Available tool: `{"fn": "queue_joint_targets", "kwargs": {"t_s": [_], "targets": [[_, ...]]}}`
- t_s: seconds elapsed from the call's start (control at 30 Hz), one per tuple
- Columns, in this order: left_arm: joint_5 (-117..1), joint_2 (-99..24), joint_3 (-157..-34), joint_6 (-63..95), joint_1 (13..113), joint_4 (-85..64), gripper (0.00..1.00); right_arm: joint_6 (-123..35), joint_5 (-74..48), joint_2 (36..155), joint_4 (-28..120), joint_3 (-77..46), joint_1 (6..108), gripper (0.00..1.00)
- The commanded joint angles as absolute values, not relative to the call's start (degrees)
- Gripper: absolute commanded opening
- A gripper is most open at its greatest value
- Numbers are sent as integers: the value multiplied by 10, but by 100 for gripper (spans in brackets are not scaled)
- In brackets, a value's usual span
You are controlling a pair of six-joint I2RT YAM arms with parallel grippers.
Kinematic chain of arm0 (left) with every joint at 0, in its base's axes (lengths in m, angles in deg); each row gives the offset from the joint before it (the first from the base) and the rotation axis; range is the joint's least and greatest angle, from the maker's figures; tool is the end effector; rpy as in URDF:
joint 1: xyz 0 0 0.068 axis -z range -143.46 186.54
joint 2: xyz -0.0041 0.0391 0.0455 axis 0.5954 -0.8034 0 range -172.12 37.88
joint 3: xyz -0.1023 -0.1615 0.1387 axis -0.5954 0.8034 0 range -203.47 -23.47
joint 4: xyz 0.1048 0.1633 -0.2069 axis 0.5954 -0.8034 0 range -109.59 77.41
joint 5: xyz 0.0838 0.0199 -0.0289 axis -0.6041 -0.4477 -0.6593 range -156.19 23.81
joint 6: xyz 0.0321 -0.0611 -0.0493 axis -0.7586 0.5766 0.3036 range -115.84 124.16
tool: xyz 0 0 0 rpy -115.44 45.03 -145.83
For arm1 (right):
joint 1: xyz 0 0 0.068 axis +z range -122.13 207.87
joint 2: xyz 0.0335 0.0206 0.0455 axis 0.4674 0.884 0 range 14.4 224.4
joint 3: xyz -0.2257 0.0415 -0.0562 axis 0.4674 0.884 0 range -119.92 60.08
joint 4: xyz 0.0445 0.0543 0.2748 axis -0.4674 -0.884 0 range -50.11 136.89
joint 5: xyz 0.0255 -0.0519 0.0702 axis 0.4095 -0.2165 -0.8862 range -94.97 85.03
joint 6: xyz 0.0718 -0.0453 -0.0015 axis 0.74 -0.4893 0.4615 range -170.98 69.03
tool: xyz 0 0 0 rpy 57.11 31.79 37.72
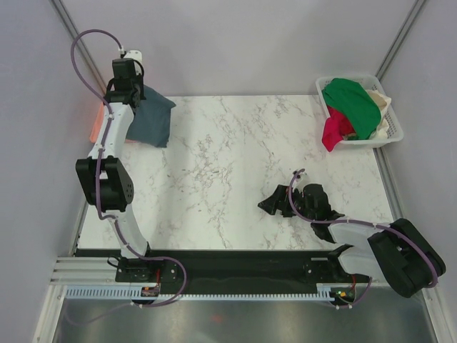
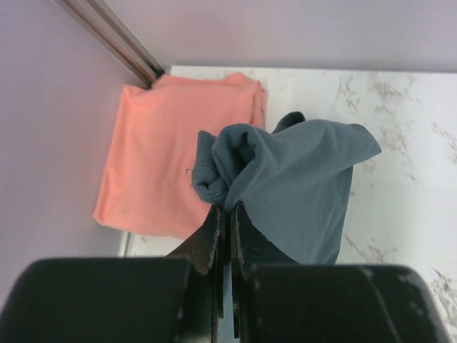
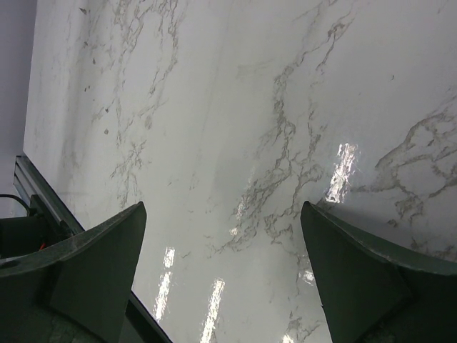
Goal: Fold and stack the t-shirts
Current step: Neatly place the folded tshirt to the corner
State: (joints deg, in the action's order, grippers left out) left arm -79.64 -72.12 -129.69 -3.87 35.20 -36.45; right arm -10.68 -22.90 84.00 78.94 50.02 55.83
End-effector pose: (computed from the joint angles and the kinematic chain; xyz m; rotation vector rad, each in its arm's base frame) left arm 0.4983 0.0289 0.3001 -0.0265 2.0559 0.3426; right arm 0.2169 0.1410 0.0574 0.0267 2.1975 1.0309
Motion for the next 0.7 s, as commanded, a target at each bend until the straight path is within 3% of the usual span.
{"fn": "queue_joint_targets", "kwargs": {"t_s": [0.0,0.67], "targets": [[-842,-743,-1371,-95,339,-329,2,-116,-225,853,753,506,560,98],[-782,-858,-1477,-101,286,-339,2,-117,-229,871,751,500,560,98]]}}
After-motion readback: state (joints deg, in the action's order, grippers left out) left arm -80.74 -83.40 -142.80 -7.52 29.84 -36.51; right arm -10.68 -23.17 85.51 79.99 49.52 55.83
